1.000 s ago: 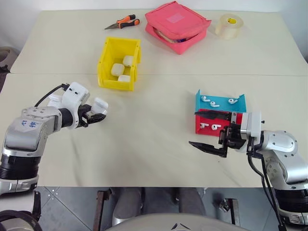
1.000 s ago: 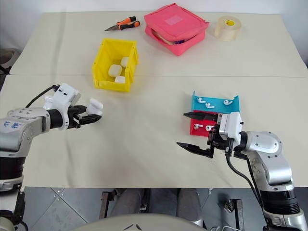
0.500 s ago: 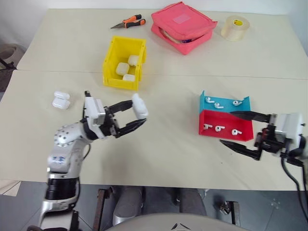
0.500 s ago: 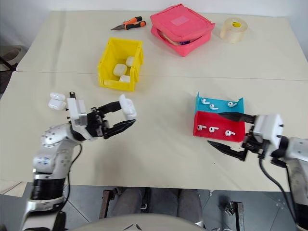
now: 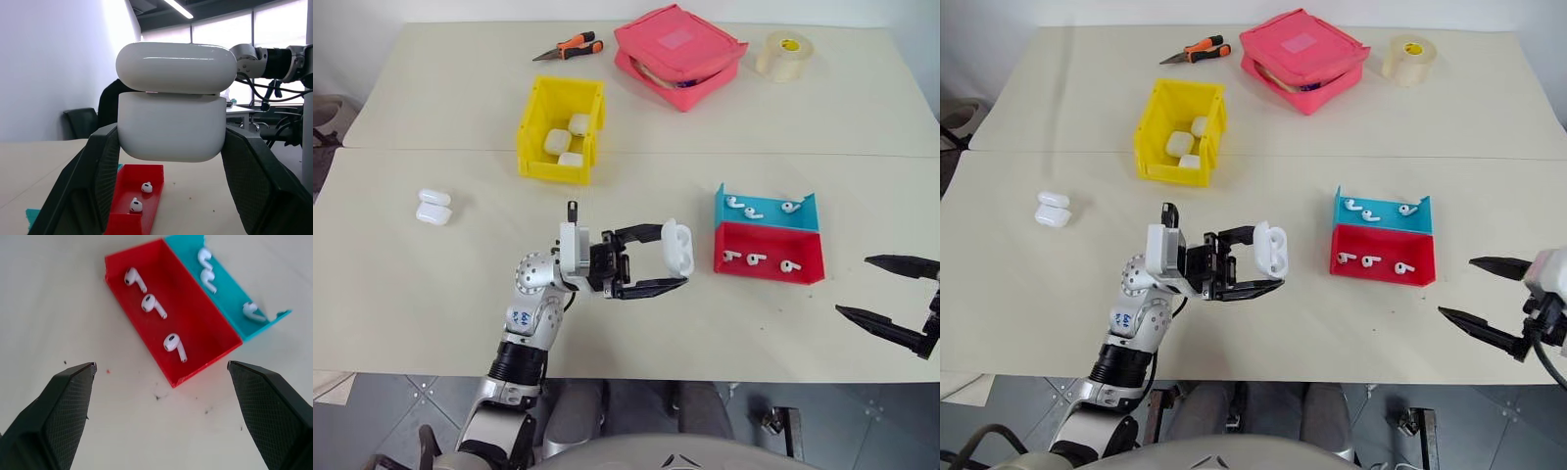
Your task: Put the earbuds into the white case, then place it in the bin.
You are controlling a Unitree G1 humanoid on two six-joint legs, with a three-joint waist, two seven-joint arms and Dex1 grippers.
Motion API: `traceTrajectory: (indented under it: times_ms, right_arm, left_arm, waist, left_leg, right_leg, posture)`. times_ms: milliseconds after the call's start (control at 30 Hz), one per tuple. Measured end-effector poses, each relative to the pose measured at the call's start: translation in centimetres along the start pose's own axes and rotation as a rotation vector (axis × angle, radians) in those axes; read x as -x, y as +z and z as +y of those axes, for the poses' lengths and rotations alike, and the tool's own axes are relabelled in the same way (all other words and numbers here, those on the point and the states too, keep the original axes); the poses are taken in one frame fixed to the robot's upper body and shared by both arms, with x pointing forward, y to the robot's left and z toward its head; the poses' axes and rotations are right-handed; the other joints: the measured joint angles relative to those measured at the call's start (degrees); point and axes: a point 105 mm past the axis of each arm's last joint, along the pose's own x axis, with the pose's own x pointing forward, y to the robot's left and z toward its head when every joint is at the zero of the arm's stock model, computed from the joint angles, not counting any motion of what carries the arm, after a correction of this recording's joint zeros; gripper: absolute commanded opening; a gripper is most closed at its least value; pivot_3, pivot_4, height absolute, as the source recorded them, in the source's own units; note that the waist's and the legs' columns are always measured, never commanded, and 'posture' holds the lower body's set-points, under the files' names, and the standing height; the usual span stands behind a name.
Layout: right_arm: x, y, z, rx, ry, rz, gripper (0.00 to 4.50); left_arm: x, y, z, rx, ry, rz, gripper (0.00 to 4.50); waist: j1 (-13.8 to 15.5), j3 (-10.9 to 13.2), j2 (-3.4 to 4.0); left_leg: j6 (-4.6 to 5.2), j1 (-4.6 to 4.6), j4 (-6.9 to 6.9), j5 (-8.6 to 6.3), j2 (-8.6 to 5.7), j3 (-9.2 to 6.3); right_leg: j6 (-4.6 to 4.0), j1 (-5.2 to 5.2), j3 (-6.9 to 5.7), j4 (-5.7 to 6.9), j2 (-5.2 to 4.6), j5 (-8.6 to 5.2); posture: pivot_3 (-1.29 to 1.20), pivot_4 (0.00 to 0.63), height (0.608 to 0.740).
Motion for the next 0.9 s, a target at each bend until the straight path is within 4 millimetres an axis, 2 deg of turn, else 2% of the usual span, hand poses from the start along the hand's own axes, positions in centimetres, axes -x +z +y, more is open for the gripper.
traceTrajectory:
  times_ms: [167,433,667,900]
  right_arm:
    - [-2.2,2.3,-0.1,0.013,0.059,0.083,4.50]
    - [-5.6,4.0,0.7,0.028,0.173,0.189,4.50]
    - [-7.2,2.4,-0.5,0.038,0.164,0.298,4.50]
    - [-8.2,1.5,-1.2,0.141,0.197,0.346,4.50]
  left_arm:
    - [-0.5,0.0,0.0,0.013,0.007,-0.026,2.77]
    - [-1.3,-0.1,-0.3,0.031,-0.016,-0.045,2.77]
    - [-1.5,0.0,-0.7,0.064,-0.026,-0.041,2.77]
    - [-1.7,0.1,-1.3,0.084,-0.031,-0.040,2.77]
  waist:
    - [-0.1,0.0,0.00]
    - [0.3,0.0,-0.01]
    - [0.0,0.0,-0.01]
    - [-0.1,0.0,0.00]
  left_leg:
    - [0.00,-0.01,0.03,0.00,0.03,-0.19]
    - [0.01,-0.13,0.07,-0.01,-0.05,-0.67]
    - [0.01,-0.17,0.06,-0.01,-0.07,-0.72]
    - [0.01,-0.16,0.07,-0.01,-0.06,-0.71]
  right_leg:
    - [0.00,-0.01,-0.01,0.01,0.01,0.00]
    - [0.02,-0.02,-0.08,-0.11,-0.03,0.01]
    - [0.02,-0.04,-0.12,-0.12,-0.04,0.01]
    - [0.02,-0.05,-0.12,-0.11,-0.03,0.01]
  posture:
    - [0.00,0.150,0.740]
    - [0.00,0.150,0.740]
    - [0.00,0.150,0.740]
    - [0.00,0.150,0.740]
